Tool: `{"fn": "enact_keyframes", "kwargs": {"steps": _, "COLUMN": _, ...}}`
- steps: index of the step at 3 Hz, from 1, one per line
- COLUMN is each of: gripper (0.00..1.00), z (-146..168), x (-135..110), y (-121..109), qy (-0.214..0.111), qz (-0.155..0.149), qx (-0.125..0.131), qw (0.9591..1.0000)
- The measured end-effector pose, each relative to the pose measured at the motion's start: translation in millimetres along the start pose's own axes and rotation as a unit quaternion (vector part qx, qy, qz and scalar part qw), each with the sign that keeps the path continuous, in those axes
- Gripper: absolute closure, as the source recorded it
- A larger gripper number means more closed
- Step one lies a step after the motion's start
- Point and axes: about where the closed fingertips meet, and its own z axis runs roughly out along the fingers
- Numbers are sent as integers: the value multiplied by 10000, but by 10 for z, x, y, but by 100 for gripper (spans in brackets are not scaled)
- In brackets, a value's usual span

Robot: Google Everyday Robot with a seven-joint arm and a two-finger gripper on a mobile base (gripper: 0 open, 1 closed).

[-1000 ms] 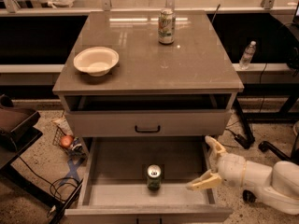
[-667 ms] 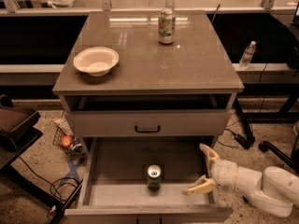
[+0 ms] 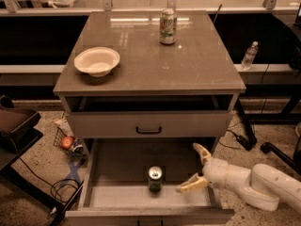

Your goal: Pick green can from middle drawer and place on counter

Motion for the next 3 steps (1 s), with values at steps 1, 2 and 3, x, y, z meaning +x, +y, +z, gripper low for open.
{"fn": "enact_keyframes", "kwargs": {"steps": 1, "gripper": 0, "z": 402, "x": 318, "y": -144, "qy": 20, "qz": -388, "qx": -253, "qw": 9989}}
{"fn": "enact_keyframes", "kwargs": {"steps": 2, "gripper": 0, "z": 554, "x": 496, "y": -201, "qy": 124, "qz": -605, "qx": -378, "qw": 9974}}
{"fn": "enact_keyframes", "kwargs": {"steps": 3, "gripper": 0, "z": 749, "x": 705, "y": -140, "qy": 387, "qz": -820, "qx": -589, "qw": 9941}}
